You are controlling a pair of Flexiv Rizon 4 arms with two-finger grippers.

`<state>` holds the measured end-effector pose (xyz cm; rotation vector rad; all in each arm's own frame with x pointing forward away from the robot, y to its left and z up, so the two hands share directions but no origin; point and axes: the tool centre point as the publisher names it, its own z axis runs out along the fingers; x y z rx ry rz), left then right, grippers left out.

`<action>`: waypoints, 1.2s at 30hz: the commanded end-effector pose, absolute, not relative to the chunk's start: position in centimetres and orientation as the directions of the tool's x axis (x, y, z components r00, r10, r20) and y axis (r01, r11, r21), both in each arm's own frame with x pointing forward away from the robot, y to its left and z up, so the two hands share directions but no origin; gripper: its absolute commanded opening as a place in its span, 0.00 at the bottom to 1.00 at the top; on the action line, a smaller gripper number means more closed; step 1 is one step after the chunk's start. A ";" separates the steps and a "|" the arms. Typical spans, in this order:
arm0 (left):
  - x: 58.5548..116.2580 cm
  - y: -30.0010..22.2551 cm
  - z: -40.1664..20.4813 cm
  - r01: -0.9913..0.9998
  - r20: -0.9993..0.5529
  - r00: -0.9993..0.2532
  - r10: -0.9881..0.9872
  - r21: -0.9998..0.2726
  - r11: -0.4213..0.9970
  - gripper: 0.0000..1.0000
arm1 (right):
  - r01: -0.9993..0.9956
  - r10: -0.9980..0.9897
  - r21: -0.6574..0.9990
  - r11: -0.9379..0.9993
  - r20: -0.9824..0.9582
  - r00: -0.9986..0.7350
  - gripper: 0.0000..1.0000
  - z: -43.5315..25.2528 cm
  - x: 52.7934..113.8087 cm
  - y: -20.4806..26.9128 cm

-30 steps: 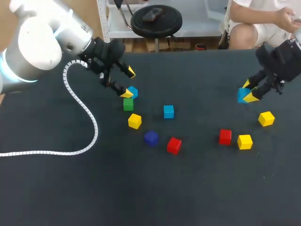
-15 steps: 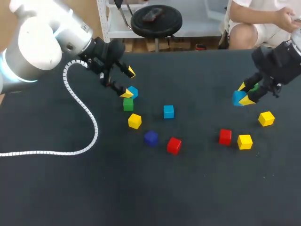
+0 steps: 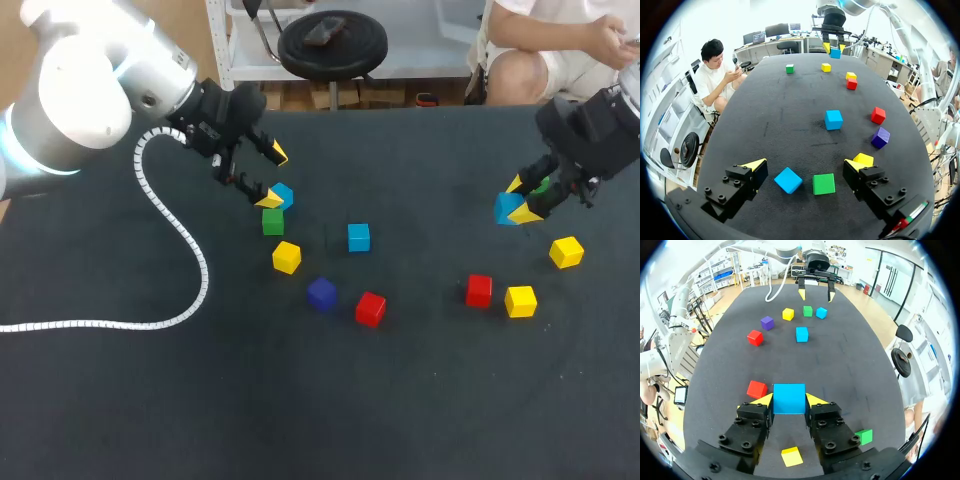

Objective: Place the blue cubes, place green cubes on the blue cubes, place the yellow cubes on the green cubes, then place the red cubes on the yellow cubes, and place purple cube on the red cubes.

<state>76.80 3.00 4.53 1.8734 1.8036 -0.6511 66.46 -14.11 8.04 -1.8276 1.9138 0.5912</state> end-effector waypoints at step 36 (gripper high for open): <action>76.9 3.0 4.5 0.999 -0.621 0.031 0.783 0.000 -0.040 1.00 | -0.995 -0.860 0.097 -0.027 -0.510 -0.026 0.00 2.4 67.9 -0.2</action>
